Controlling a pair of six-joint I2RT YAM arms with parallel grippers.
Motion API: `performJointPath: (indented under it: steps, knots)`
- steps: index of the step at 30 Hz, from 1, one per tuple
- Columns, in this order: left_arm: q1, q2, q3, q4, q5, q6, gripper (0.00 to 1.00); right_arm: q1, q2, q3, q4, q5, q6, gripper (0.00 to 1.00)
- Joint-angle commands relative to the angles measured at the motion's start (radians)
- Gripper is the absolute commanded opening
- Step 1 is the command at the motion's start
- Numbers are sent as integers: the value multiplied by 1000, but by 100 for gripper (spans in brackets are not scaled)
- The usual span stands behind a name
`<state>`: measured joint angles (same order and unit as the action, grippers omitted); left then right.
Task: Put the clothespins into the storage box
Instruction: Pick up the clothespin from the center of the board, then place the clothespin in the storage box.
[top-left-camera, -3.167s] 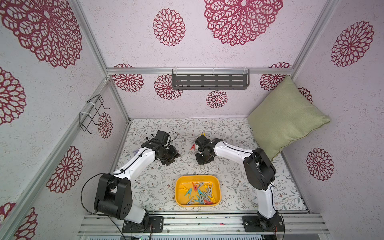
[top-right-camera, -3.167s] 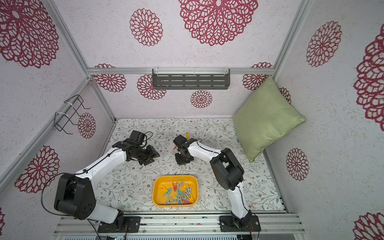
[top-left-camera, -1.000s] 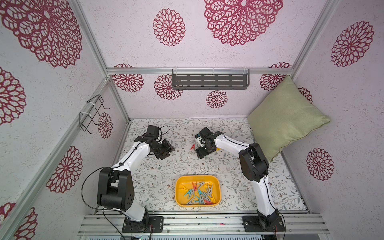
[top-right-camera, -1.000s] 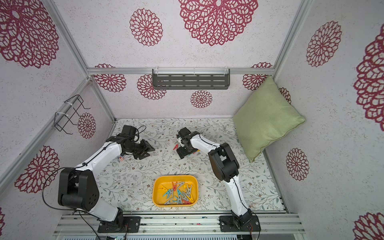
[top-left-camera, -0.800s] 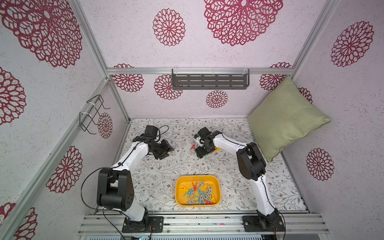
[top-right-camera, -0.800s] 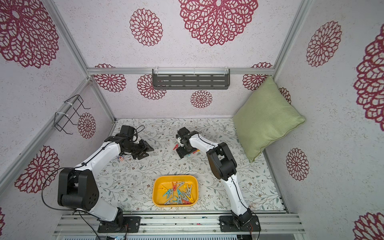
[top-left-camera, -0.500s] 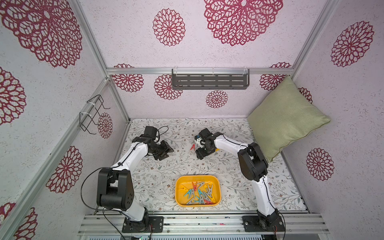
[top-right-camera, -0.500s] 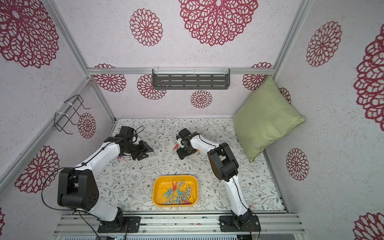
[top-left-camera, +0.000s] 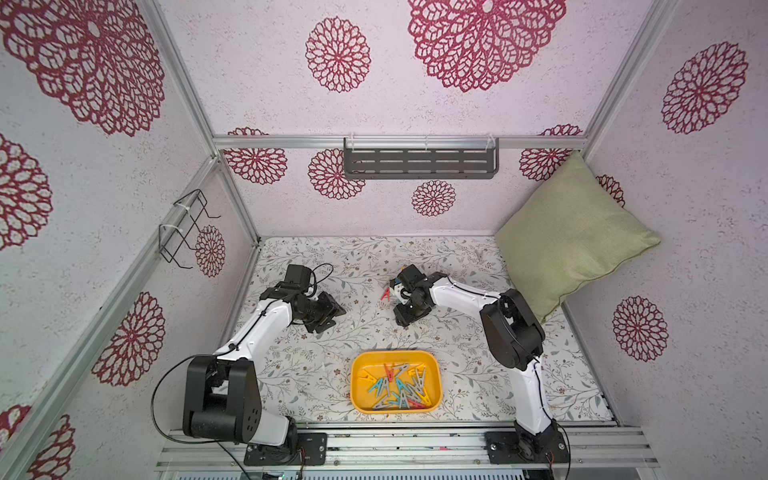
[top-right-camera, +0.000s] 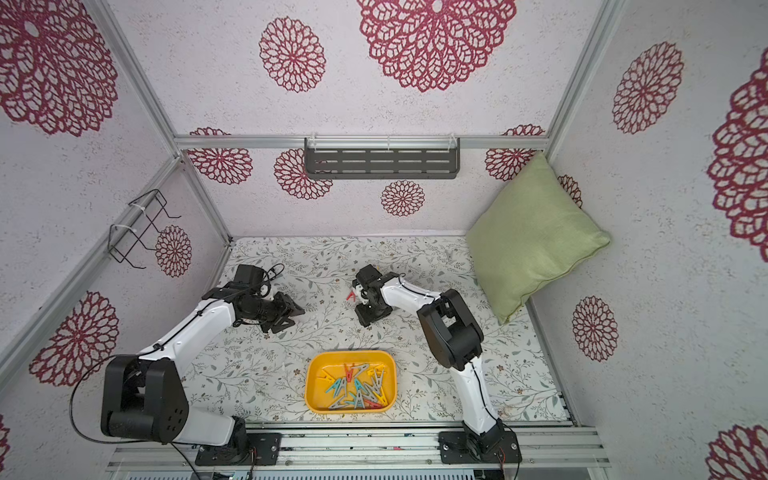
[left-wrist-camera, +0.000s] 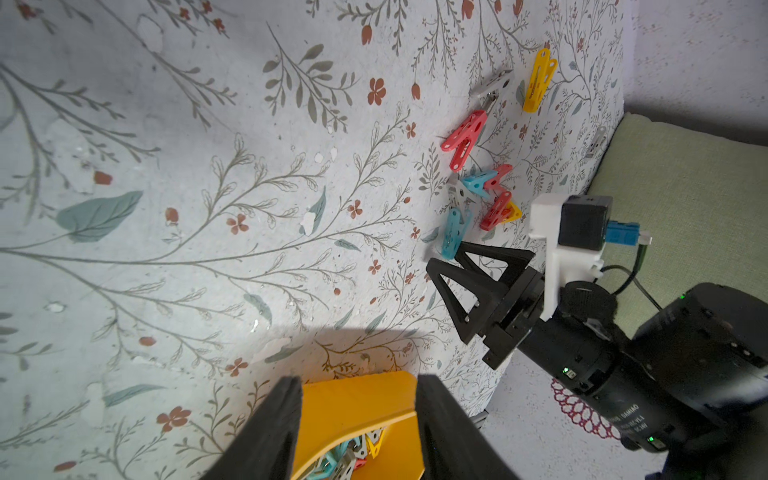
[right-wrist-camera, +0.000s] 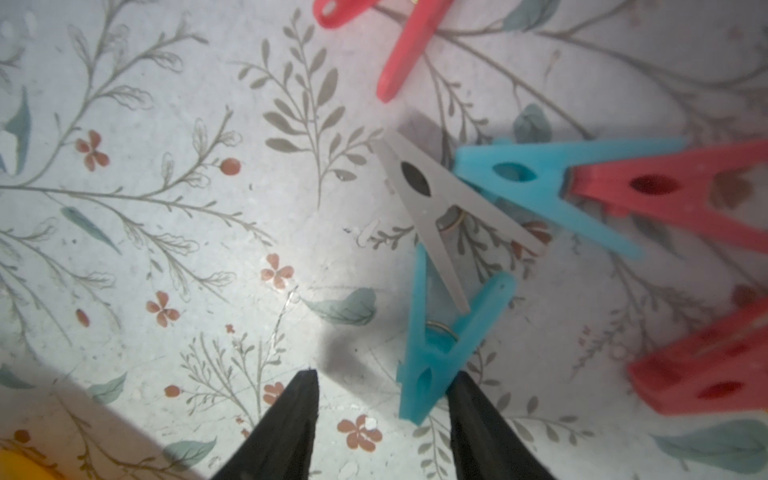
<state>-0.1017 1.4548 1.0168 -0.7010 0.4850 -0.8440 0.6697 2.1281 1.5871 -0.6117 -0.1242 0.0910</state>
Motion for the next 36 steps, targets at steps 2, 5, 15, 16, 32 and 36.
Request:
performJointPath:
  steps: [2, 5, 15, 16, 32, 36]
  knots:
    - [10, -51, -28, 33, -9, -23, 52, 4, 30, 33, -52, 54, 52, 48]
    - [10, -73, -43, 32, -13, -30, 52, 4, 58, 60, -75, 79, 74, 42]
    - [8, -88, -47, 39, -19, -47, 52, 4, 16, 40, -74, 80, 125, 21]
    - [8, -87, -41, 39, -20, -46, 52, 4, -3, 26, -67, 76, 129, 20]
    - [-75, -20, 42, 70, -67, -81, 52, 109, -451, -253, -58, 3, 142, 15]
    - [-108, 3, 68, 75, -87, -92, 52, 228, -520, -301, -57, -34, 148, 15]
